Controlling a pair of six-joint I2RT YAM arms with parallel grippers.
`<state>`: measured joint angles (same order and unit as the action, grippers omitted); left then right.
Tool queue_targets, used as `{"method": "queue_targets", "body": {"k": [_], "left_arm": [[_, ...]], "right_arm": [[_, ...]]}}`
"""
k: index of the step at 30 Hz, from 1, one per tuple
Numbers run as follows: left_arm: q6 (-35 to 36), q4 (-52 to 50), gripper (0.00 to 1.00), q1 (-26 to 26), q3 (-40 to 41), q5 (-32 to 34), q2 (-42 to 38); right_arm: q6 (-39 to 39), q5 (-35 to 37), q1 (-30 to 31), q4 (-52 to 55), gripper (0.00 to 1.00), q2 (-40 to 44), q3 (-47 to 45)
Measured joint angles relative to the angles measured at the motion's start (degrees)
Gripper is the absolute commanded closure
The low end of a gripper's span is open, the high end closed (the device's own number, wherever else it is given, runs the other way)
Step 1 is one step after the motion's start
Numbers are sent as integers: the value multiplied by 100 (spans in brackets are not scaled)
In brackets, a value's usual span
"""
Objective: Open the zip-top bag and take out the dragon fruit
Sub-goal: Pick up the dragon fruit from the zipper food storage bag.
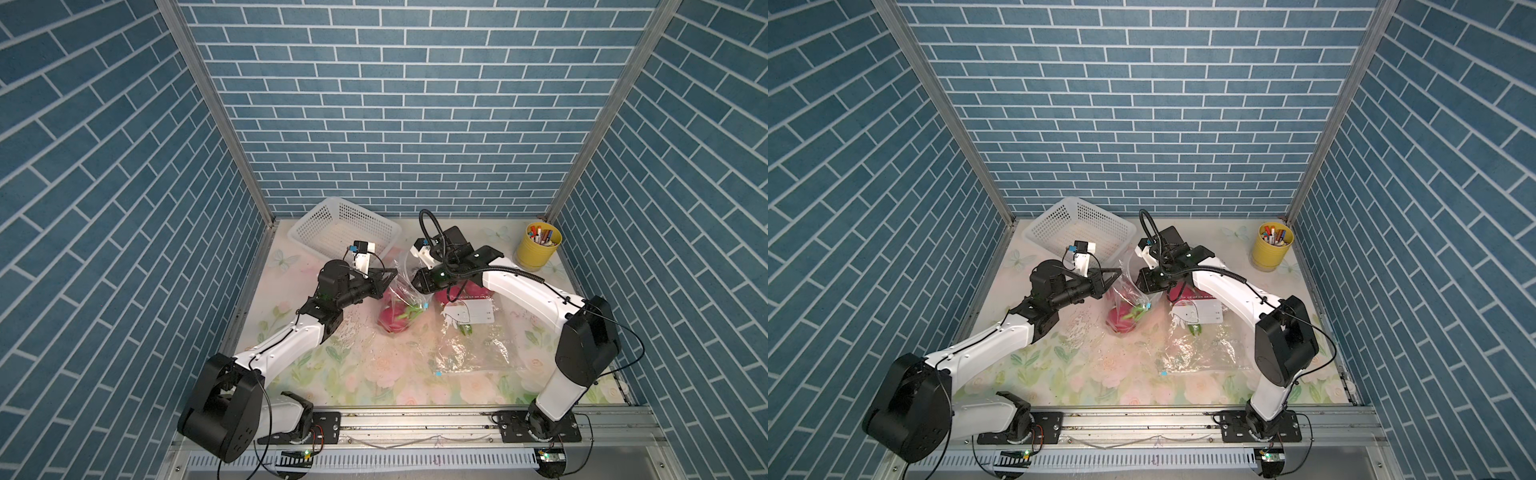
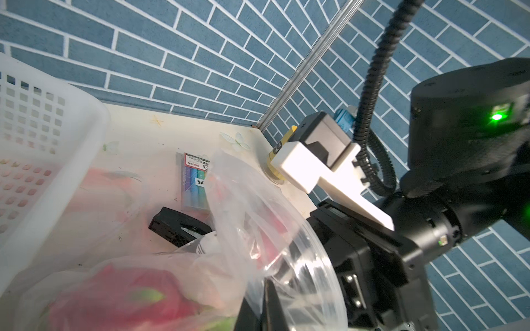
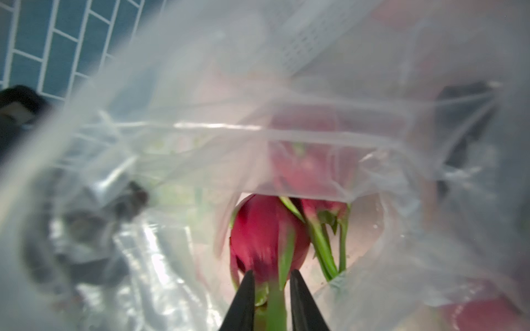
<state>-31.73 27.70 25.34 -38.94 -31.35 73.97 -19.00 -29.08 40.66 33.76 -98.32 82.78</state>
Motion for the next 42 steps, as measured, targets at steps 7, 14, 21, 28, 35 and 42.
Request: {"method": "queue_targets", "body": {"k": [7, 14, 21, 28, 35, 42], "left_arm": [[-4, -31, 83, 190, 0, 4, 114], [-94, -592, 40, 238, 70, 549, -212], [-437, -1300, 92, 190, 986, 1176, -1700], [-1198, -1582, 100, 232, 2592, 1008, -2302], [-1683, -1233, 100, 358, 3016, 994, -2297], [-2087, -83, 99, 616, 3112, 1062, -1569]], "right_arm": [[-9, -352, 251, -190, 70, -52, -374], [-214, -472, 332, -730, 59, -63, -1296], [-597, -337, 402, -1563, 59, 142, -2059], [-970, -304, 409, -2511, 60, 721, -2750], [-1222, -396, 616, -3191, 49, 999, -2918], [-1309, -411, 741, -3355, 45, 844, -2938]]}}
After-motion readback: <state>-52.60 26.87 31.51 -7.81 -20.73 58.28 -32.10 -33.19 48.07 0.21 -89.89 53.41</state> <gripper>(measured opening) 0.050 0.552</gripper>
